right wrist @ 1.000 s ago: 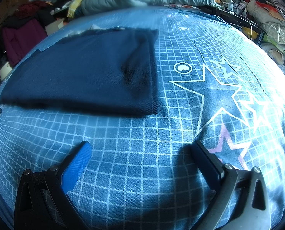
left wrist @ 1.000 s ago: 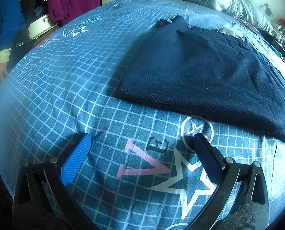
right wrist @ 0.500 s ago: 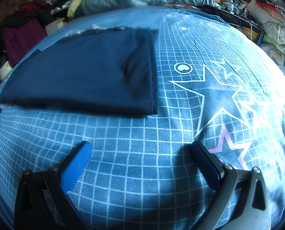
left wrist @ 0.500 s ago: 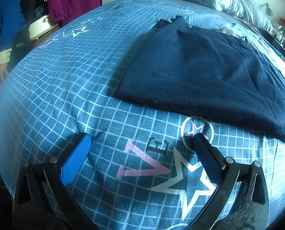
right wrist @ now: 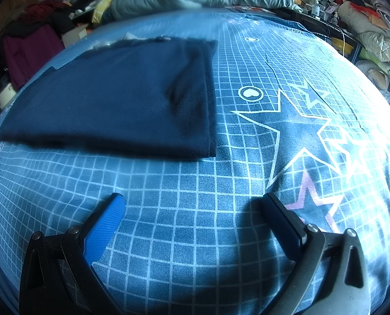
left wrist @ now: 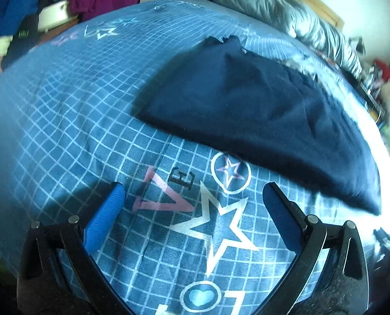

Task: Fold small clothes
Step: 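Roll the left tool down onto the jacket edge and grasp it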

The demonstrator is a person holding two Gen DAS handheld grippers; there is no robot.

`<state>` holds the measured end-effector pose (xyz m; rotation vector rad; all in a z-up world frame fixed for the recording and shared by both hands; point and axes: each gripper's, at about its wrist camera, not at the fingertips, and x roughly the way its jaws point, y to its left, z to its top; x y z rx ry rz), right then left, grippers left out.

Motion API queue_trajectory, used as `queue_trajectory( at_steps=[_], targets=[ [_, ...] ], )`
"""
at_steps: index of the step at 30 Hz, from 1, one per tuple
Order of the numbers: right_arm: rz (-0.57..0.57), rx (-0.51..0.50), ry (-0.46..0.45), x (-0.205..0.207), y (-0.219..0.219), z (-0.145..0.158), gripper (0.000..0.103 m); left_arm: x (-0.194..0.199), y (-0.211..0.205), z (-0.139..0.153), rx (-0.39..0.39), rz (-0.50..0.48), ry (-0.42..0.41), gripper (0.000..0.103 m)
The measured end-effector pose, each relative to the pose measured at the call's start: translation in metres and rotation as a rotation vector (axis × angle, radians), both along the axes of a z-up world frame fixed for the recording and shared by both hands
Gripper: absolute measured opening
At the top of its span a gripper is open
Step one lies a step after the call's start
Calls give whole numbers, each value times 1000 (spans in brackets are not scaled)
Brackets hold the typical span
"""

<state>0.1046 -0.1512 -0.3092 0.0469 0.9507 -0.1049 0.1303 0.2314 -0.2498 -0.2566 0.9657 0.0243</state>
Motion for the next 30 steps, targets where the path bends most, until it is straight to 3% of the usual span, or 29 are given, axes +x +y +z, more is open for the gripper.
queue_trajectory(
  at_steps=[3,11,13,20,28,29,30],
  targets=[
    [1,0,0,0,0,0,103,2,6,3,-71,13,-15,103],
    [1,-8,3,1,2,0,103,12,36,7,-511,35,-109,103],
    [1,-8,4,1,2,0,103,22,44,-1,-574,64,-106,103],
    [1,-12,4,1,2,0,103,57,44,-9,-592,71,-123,102],
    [1,-25,7,3,2,-1,103,65,46,-8,-560,84,-176,100],
    [1,-23,8,4,2,-1,103,66,46,-8,-556,83,-181,95],
    [1,-22,9,5,2,0,103,66,47,-8,-547,88,-191,82]
  ],
)
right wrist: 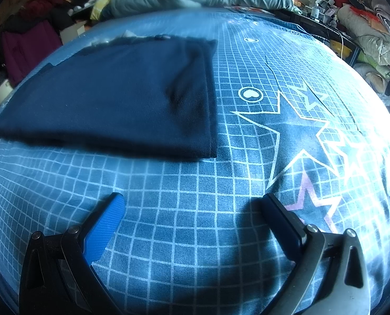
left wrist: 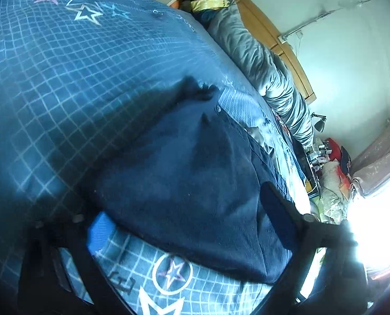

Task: Fold small clothes
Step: 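Roll the left tool down onto the jacket edge and grasp it, then lift the jacket edge with the left tool while the right tool grasps the adjacent edge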

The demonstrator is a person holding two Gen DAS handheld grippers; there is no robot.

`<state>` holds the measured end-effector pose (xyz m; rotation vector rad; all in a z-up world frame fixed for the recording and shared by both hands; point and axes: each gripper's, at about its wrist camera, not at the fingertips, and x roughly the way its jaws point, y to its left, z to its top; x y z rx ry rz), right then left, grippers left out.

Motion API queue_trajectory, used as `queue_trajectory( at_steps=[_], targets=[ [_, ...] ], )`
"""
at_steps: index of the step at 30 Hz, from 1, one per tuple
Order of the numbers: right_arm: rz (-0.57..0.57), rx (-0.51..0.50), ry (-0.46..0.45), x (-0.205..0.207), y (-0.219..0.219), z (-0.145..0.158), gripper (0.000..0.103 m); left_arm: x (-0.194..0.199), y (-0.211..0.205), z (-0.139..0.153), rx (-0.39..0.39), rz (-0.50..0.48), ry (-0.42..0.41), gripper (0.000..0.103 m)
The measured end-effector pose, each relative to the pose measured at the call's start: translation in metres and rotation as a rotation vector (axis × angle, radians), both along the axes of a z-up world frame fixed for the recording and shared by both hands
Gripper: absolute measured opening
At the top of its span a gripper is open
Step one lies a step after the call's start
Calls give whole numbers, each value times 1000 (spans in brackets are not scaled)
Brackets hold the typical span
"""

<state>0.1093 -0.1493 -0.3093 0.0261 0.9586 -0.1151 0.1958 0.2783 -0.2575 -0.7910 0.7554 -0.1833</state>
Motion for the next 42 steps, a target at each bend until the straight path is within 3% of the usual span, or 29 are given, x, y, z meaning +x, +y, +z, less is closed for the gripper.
queue_trajectory(
  at_steps=[3,5,9,12,14,16,17,18,20,21,23,27,31,36,42],
  targets=[
    [0,0,4,1,-1,1,103,-1,9,-6,-41,15,-6,55],
    [2,-5,10,3,0,1,103,-3,14,-12,-69,30,-7,51],
    [9,-11,18,8,-1,1,103,1,17,-17,-86,41,-12,53],
    [19,-11,33,16,-3,2,103,8,12,-13,-53,37,-20,60],
    [23,-10,45,22,-4,2,103,13,8,-11,-28,21,-10,58],
    [27,-14,60,26,-3,2,103,18,4,-11,-21,-6,-2,46],
    [33,-19,77,29,-3,1,103,19,2,-12,-19,-17,9,23],
    [34,-18,98,31,-4,3,103,19,0,-13,-6,-24,20,11],
    [44,-21,141,32,-4,11,98,13,-5,-3,49,-18,-21,8],
    [57,-39,141,29,-3,18,87,10,-10,5,87,-23,-52,8],
    [66,-85,103,20,-1,45,87,6,-22,14,159,-37,-93,8],
    [64,-30,-16,18,8,108,89,3,-43,24,284,-59,-147,8],
    [147,73,-101,69,50,150,92,0,-52,25,362,-84,-190,10],
    [383,162,-91,167,163,153,93,-2,-62,29,438,-116,-236,17],
    [579,203,35,265,293,118,92,-1,-71,32,474,-133,-261,21]
  ],
)
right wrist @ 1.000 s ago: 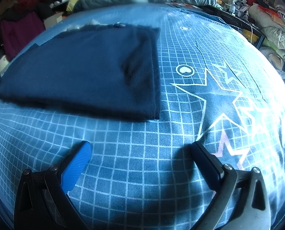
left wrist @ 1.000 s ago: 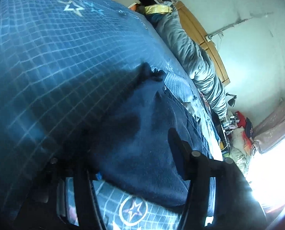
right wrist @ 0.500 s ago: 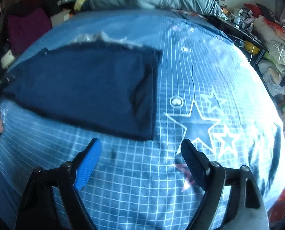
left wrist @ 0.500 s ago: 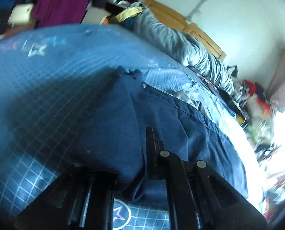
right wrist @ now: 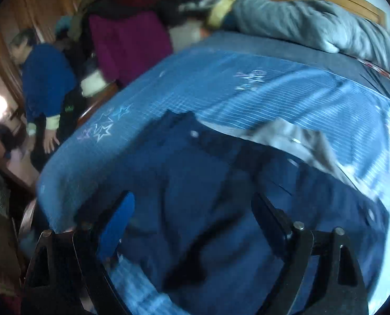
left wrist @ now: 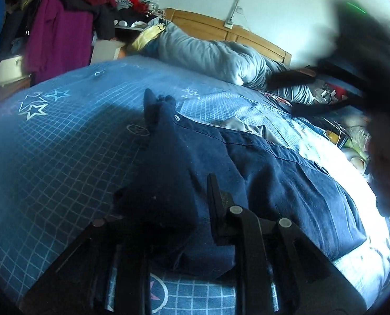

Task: Fold small clothes
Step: 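Lift the jacket edge with the left tool while the right tool grasps the adjacent edge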

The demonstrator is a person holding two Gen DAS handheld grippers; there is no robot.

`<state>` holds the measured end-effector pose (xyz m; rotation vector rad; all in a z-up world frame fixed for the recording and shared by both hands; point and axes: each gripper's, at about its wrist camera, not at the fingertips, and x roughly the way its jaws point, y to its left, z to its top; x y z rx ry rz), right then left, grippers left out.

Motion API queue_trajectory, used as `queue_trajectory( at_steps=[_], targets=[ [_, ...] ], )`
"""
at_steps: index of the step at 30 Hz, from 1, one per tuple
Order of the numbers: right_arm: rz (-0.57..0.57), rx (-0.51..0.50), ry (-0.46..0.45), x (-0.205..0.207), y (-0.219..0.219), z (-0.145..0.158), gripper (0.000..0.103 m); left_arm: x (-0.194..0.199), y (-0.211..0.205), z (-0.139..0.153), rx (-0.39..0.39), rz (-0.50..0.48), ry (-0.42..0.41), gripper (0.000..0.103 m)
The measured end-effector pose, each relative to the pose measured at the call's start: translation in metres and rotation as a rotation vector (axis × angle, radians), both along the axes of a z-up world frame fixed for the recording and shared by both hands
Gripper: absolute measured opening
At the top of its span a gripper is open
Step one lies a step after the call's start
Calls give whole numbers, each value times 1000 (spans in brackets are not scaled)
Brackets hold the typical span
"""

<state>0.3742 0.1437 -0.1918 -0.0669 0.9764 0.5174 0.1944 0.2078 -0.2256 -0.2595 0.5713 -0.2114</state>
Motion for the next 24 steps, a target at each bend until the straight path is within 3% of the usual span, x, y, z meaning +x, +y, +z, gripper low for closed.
queue_trajectory(
  at_steps=[7,12,14,15,16,19,24],
  targets=[
    [27,-51,135,77,68,-43,92,-2,-20,2,99,-37,-29,23],
    [4,-125,156,98,82,-67,88,-5,-39,6,185,-96,-60,24],
    [-7,-121,158,105,76,-75,80,-6,-46,7,215,-130,-73,24],
    [-7,-74,187,106,69,-78,63,-7,-49,8,226,-147,-76,24],
    [-8,-16,222,108,61,-83,40,-6,-52,9,234,-161,-76,24],
    [-8,50,210,101,41,-81,18,-3,-56,11,248,-192,-72,24],
    [-4,137,180,82,18,-61,10,-3,-47,17,251,-123,-82,25]
  ],
)
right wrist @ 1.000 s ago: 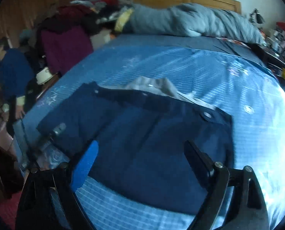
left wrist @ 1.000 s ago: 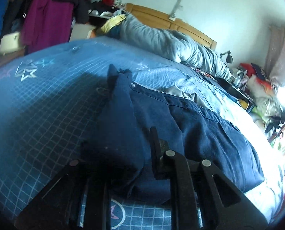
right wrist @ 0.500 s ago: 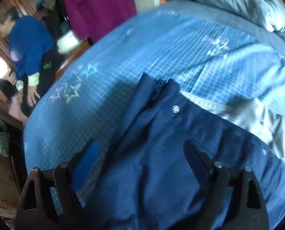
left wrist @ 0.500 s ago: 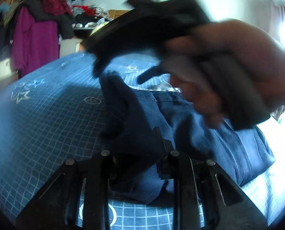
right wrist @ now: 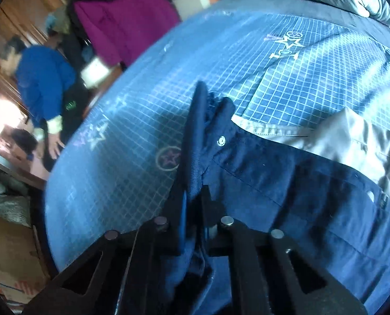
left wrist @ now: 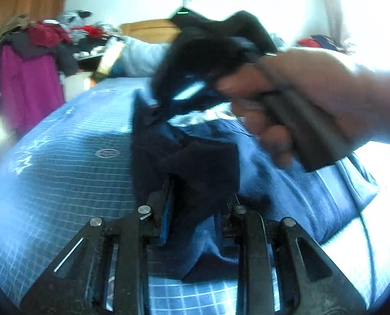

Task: Fold small clothes
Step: 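Lift the jacket edge with the left tool while the right tool grasps the adjacent edge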

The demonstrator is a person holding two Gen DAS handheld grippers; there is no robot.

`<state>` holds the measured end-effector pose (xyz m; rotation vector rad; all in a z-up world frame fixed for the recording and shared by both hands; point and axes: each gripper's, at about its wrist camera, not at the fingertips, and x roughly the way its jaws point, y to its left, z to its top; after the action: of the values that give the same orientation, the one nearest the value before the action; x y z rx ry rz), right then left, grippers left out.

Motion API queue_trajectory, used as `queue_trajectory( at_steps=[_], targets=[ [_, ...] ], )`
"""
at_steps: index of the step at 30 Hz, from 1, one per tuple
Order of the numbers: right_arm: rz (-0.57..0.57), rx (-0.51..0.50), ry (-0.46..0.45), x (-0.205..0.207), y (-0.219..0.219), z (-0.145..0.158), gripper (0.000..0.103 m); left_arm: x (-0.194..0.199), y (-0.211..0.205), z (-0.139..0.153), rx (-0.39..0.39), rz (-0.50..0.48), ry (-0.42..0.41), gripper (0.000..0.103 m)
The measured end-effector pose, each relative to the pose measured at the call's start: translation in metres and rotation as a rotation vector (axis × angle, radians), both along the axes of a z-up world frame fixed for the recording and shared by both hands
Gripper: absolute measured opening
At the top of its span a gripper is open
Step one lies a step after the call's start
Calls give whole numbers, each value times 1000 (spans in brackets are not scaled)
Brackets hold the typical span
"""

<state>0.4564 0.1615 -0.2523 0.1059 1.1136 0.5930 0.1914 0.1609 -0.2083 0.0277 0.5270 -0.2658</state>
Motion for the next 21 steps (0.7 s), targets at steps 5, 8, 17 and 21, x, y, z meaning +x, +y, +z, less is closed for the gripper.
queue_trajectory(
  at_steps=[5,8,17,21],
  targets=[
    [21,19,9,-7,-2,13,10,-3,12,2,-26,64,8,25],
    [11,34,14,-12,-4,14,10,-1,11,1,-14,62,14,24],
    [-45,142,-46,-38,-39,36,8,-9,-2,20,8,25,-6,9],
    [-118,250,-100,-67,-98,57,8,-24,-38,39,37,-76,-52,9]
  ],
)
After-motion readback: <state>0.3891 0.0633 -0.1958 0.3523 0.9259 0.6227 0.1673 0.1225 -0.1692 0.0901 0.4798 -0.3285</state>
